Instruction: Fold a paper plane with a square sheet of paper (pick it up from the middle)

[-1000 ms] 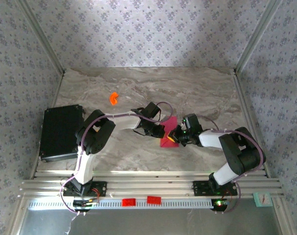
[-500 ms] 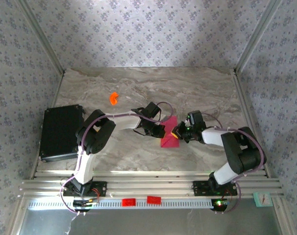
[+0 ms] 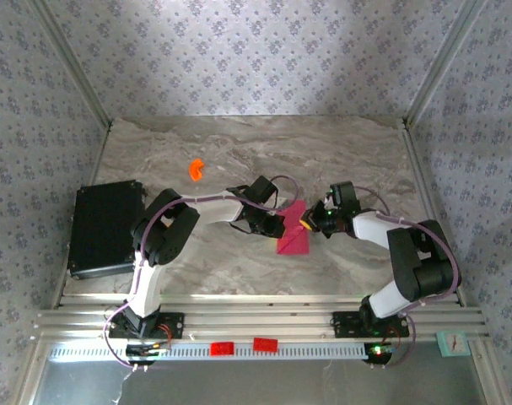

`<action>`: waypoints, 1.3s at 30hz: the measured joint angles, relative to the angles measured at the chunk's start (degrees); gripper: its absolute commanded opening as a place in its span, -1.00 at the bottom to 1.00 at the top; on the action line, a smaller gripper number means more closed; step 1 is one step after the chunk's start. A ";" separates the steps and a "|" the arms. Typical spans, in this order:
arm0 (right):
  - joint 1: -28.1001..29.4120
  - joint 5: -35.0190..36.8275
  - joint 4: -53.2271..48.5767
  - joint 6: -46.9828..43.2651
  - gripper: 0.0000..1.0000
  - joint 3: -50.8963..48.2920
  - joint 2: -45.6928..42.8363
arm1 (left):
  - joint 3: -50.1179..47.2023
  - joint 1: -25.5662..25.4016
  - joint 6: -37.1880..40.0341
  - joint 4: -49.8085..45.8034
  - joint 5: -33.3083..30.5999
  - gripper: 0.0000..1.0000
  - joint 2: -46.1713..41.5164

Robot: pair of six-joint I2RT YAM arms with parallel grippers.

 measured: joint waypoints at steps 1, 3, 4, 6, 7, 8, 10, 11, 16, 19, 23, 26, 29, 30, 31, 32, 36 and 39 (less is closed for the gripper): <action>-0.28 0.46 -0.85 -0.66 -0.94 0.61 0.20 | 0.00 0.00 0.00 0.00 0.00 -0.91 0.00; -0.76 0.79 -1.36 -1.29 -0.94 0.76 1.20 | 0.00 0.00 0.09 0.00 0.00 -0.91 0.02; -1.01 0.83 -1.60 -1.55 -0.94 0.59 2.08 | 0.00 0.00 0.24 0.00 0.00 -0.91 0.02; -1.38 0.85 -1.68 -1.92 -0.94 -0.11 3.58 | 0.00 0.00 0.42 0.02 0.02 -0.91 0.04; -1.75 0.39 -1.33 -2.16 -0.94 -0.59 3.98 | 0.00 0.00 0.44 0.02 0.07 -0.91 0.09; -2.25 0.13 -1.31 -2.40 -0.94 -0.61 3.96 | 0.02 0.00 0.46 0.07 0.20 -0.91 0.13; -2.84 -0.72 -1.09 -2.64 -0.92 -0.83 3.96 | 0.11 0.00 0.59 0.09 0.44 -0.91 0.26; -3.13 -1.14 -1.03 -2.86 -0.91 -0.94 3.93 | 0.17 0.00 0.63 0.15 0.61 -0.91 0.31; -3.87 -1.31 -2.73 -3.89 -0.90 -0.83 1.38 | 0.17 0.00 0.85 0.13 0.70 -0.92 0.31; -2.95 -1.64 -3.08 -3.98 -0.90 -0.04 -0.85 | 0.17 0.02 0.87 0.13 0.83 -0.91 0.33; 0.13 -2.01 -1.99 -3.89 -0.90 0.46 -0.90 | 0.17 0.02 0.87 0.13 0.85 -0.91 0.35; 1.31 -1.62 -1.97 -3.91 -0.91 0.26 0.83 | 0.17 0.02 0.90 0.13 0.85 -0.91 0.35; 0.39 -0.85 -2.01 -3.93 -0.92 -0.94 3.06 | 0.17 0.02 1.01 0.13 0.87 -0.92 0.35; -0.17 -1.57 -1.53 -3.96 -0.91 -1.38 3.63 | 0.17 0.02 1.03 0.15 0.90 -0.91 0.39; -0.81 -2.03 -1.22 -3.96 -0.91 -1.40 3.76 | 0.17 0.02 1.03 0.22 1.09 -0.92 0.46; -1.18 -2.47 -1.11 -3.96 -0.91 -1.40 3.78 | 0.22 0.00 1.03 0.31 1.27 -0.92 0.57; -2.95 -3.19 -0.20 -3.54 -0.90 -1.79 3.85 | 0.26 0.04 1.03 0.33 1.51 -0.93 0.63; -4.39 -3.82 0.46 -2.58 -0.90 -2.08 3.85 | 0.26 0.04 1.03 0.37 1.66 -0.93 0.66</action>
